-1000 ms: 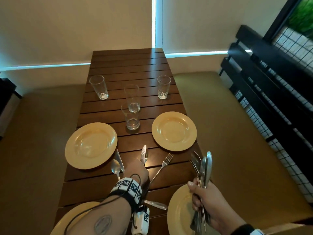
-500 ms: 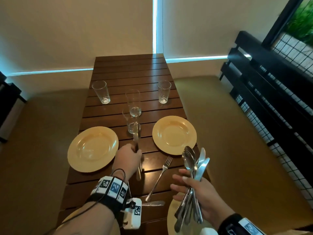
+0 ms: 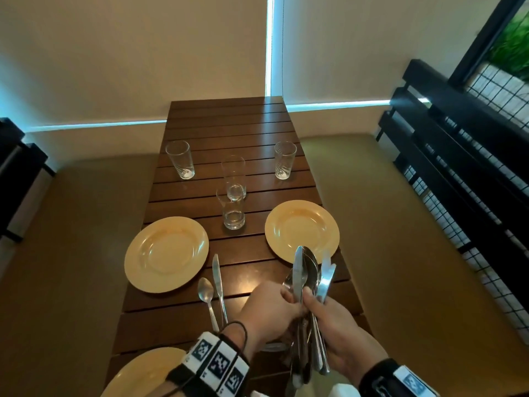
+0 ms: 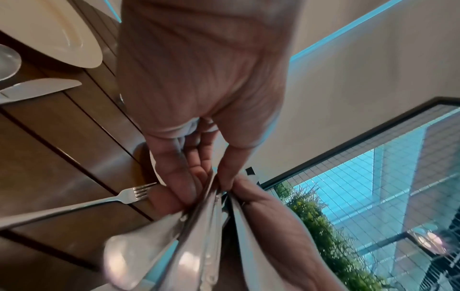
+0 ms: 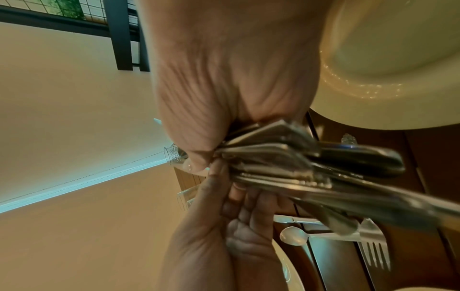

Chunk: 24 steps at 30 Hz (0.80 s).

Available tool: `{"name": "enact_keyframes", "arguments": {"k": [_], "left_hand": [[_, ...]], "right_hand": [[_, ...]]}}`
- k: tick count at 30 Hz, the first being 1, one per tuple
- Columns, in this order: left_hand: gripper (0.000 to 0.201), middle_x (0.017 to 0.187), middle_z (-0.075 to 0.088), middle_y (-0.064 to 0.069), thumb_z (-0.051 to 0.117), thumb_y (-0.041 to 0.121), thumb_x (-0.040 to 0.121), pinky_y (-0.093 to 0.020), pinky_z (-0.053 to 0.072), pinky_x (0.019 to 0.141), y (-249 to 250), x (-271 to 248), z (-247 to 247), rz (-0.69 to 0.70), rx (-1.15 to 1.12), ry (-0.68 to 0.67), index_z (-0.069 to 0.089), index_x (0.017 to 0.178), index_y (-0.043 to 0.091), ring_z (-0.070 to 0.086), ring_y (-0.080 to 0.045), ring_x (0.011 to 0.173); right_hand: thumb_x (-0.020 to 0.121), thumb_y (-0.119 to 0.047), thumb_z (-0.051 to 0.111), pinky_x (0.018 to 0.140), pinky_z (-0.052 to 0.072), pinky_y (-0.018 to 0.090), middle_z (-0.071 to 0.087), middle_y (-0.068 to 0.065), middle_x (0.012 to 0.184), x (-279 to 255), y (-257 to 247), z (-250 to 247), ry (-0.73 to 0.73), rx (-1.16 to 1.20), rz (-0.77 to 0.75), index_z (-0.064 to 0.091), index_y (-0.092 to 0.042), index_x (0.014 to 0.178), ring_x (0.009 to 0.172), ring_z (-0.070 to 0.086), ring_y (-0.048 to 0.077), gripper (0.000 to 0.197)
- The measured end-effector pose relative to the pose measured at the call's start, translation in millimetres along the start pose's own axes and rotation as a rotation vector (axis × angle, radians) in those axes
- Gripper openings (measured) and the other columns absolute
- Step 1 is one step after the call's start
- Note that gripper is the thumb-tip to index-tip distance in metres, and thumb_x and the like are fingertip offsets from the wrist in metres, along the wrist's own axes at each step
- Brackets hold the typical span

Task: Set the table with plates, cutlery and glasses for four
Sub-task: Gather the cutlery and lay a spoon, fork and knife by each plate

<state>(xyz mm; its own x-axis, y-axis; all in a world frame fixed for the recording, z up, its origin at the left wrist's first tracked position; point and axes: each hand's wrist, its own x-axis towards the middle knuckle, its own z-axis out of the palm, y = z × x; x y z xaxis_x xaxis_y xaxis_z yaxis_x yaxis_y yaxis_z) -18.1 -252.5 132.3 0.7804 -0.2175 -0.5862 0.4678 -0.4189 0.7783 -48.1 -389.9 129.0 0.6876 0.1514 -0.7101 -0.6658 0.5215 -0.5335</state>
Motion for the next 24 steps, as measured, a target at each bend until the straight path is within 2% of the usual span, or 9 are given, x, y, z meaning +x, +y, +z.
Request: {"name": "enact_keyframes", "arguments": {"k": [4,6,9,11,12,14,16,19,24], "left_hand": [[0.010,0.082,0.070,0.012,0.073,0.030,0.094,-0.019,0.058,0.067,-0.2,3.9,7.3,0.180,0.301,0.095,0.079,0.091,0.023,0.070,-0.003,0.073],[0.015,0.097,0.057,0.016,0.066,0.038,0.098,-0.013,0.047,0.066,-2.4,1.6,12.3,0.300,0.471,0.107,0.074,0.104,0.027,0.059,0.002,0.080],[0.024,0.110,0.045,0.016,0.059,0.049,0.100,-0.008,0.040,0.077,-8.2,-8.7,7.5,0.413,0.428,0.034,0.068,0.115,0.033,0.053,0.002,0.096],[0.021,0.113,0.050,0.021,0.057,0.052,0.100,-0.010,0.044,0.087,-14.3,-15.0,-2.4,0.417,0.216,0.115,0.071,0.111,0.039,0.055,0.003,0.104],[0.023,0.113,0.058,0.019,0.057,0.051,0.101,-0.019,0.050,0.092,-16.4,-16.2,-7.9,0.329,0.044,0.175,0.074,0.108,0.038,0.059,0.001,0.104],[0.034,0.111,0.073,-0.002,0.055,0.049,0.102,-0.044,0.059,0.094,-17.1,-12.1,-14.0,0.033,-0.387,0.128,0.079,0.106,0.025,0.070,-0.018,0.100],[0.049,0.119,0.073,-0.025,0.051,0.048,0.104,-0.051,0.056,0.094,-13.7,-4.1,-12.1,-0.169,-0.702,-0.060,0.078,0.111,0.008,0.072,-0.035,0.103],[0.057,0.131,0.069,-0.027,0.043,0.048,0.107,-0.061,0.047,0.108,5.6,0.0,-3.7,-0.213,-0.964,-0.322,0.068,0.128,0.002,0.063,-0.047,0.124],[0.049,0.121,0.072,-0.023,0.039,0.040,0.111,-0.062,0.050,0.105,38.2,-3.9,-4.6,-0.152,-1.199,-0.470,0.060,0.135,0.003,0.069,-0.041,0.112]], "right_hand": [[0.101,-0.026,0.050,0.075,0.060,0.050,0.072,0.029,0.105,2.1,1.8,-2.0,0.031,-0.080,-0.026,0.066,-0.002,0.117,0.094,0.072,0.044,0.033],[0.099,-0.027,0.054,0.066,0.060,0.044,0.074,0.025,0.093,3.8,0.6,-1.2,0.070,-0.095,-0.046,0.066,0.000,0.114,0.079,0.073,0.037,0.033],[0.096,-0.026,0.060,0.054,0.057,0.036,0.071,0.015,0.071,10.5,-7.0,0.3,0.174,-0.120,-0.143,0.067,0.001,0.102,0.061,0.069,0.028,0.029],[0.093,-0.028,0.064,0.049,0.051,0.033,0.061,0.006,0.058,17.1,-17.9,-0.1,0.234,-0.149,-0.244,0.063,0.000,0.095,0.049,0.055,0.021,0.028],[0.092,-0.028,0.065,0.047,0.047,0.033,0.055,0.003,0.055,19.2,-25.1,0.8,0.256,-0.165,-0.310,0.061,-0.003,0.095,0.046,0.047,0.018,0.026],[0.091,-0.026,0.068,0.046,0.044,0.033,0.051,0.003,0.055,18.7,-41.0,8.0,0.262,-0.175,-0.473,0.059,-0.005,0.096,0.043,0.042,0.017,0.023],[0.087,-0.024,0.071,0.046,0.042,0.032,0.052,0.006,0.055,10.6,-56.4,24.5,0.218,-0.183,-0.639,0.060,-0.004,0.094,0.042,0.044,0.018,0.024],[0.078,-0.031,0.075,0.043,0.043,0.030,0.055,0.006,0.053,-5.1,-71.3,52.6,0.098,-0.226,-0.810,0.063,-0.006,0.086,0.039,0.047,0.018,0.029],[0.078,-0.024,0.074,0.045,0.051,0.031,0.062,0.011,0.058,-18.8,-75.1,73.1,-0.008,-0.313,-1.036,0.063,0.003,0.079,0.045,0.056,0.022,0.029]]}}
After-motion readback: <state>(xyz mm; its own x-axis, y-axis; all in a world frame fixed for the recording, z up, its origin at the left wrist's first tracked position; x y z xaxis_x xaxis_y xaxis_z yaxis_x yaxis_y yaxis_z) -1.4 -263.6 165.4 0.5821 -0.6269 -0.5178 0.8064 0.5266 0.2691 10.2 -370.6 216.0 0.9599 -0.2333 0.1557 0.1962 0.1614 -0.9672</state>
